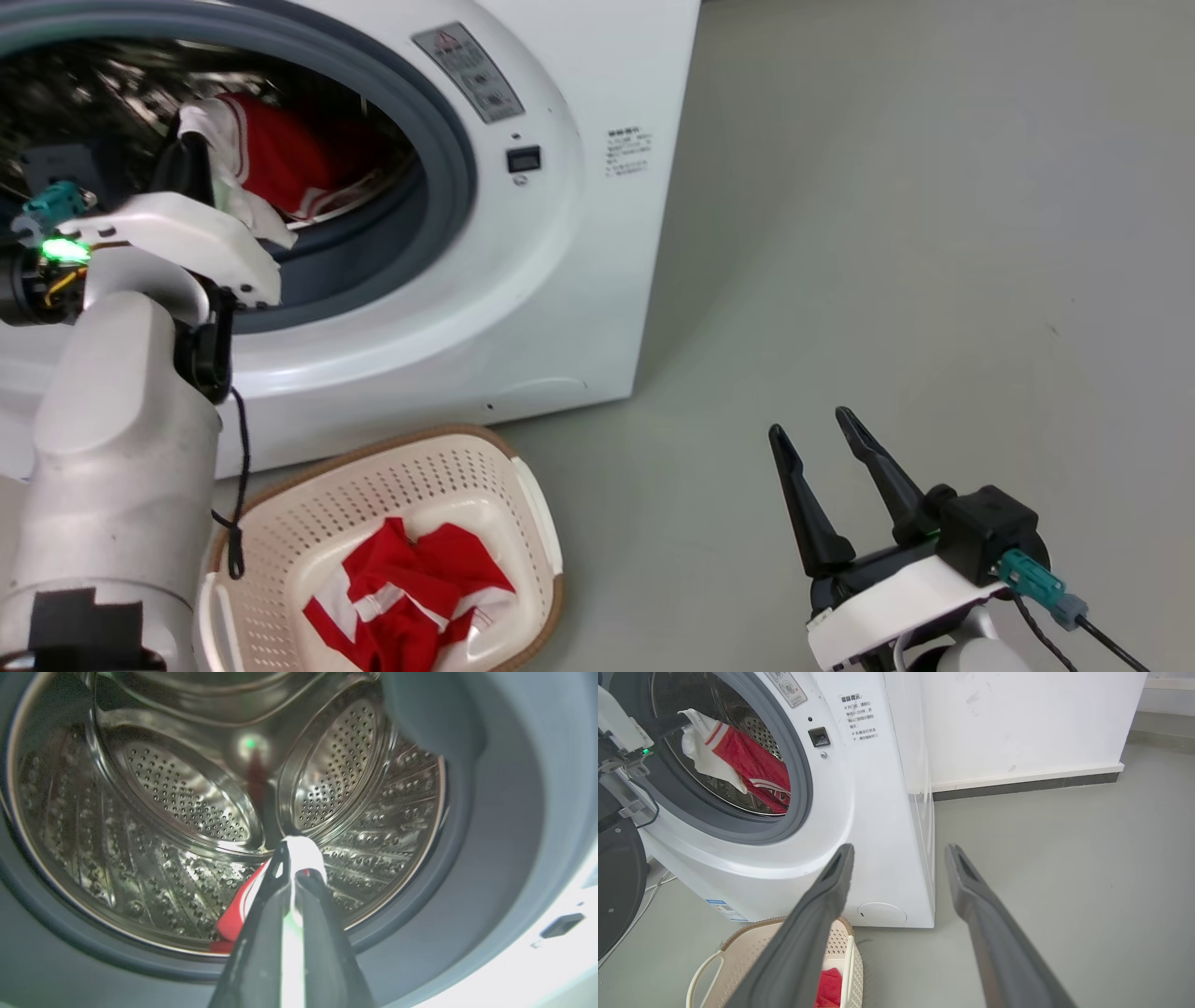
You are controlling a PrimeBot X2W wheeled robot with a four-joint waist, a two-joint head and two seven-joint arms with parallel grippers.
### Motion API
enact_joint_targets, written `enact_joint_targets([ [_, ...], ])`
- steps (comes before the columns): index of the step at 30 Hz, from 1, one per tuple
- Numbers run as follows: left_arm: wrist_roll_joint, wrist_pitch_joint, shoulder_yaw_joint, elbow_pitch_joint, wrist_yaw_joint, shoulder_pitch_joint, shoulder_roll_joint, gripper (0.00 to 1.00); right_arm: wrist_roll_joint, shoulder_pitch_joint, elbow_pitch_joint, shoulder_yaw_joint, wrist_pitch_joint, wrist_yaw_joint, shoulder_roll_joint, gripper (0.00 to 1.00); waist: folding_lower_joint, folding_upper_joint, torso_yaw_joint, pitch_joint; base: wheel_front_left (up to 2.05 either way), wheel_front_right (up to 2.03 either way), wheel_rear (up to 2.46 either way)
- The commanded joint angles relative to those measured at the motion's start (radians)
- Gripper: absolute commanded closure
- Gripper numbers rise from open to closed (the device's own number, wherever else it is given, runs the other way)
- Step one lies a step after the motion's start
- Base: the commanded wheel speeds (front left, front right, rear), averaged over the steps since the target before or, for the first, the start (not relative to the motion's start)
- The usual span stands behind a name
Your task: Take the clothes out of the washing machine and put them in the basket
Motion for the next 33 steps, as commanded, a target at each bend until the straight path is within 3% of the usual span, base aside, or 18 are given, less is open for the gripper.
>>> enact_joint_targets([
  [1,0.002,-0.007,-0.003,-0.014,-0.005,0.023,-0.006,1.0,-0.005,0.013,-0.006,-0.003,0.002,0.0,0.0,0.0,0.0002,-0.0001,0.036,-0.047,0.0,0.0,0.0],
  [11,-0.008,-0.003,-0.025,-0.273,-0.006,0.151,-0.027,1.0,-0.009,0.062,-0.031,-0.031,0.029,0.0,0.0,0.0,0.0002,-0.0001,0.095,-0.127,0.0,0.0,0.0],
  [24,0.003,0.143,-0.032,-0.935,0.081,0.379,-0.006,1.0,-0.024,0.092,-0.069,-0.04,0.065,0.0,0.0,0.0,0.0002,-0.0001,0.164,-0.157,0.0,0.0,0.0],
  [33,0.005,0.216,-0.029,-1.234,0.132,0.531,0.0,1.0,-0.031,0.095,-0.083,-0.035,0.079,0.0,0.0,0.0,0.0002,-0.0001,0.188,-0.152,0.0,0.0,0.0],
])
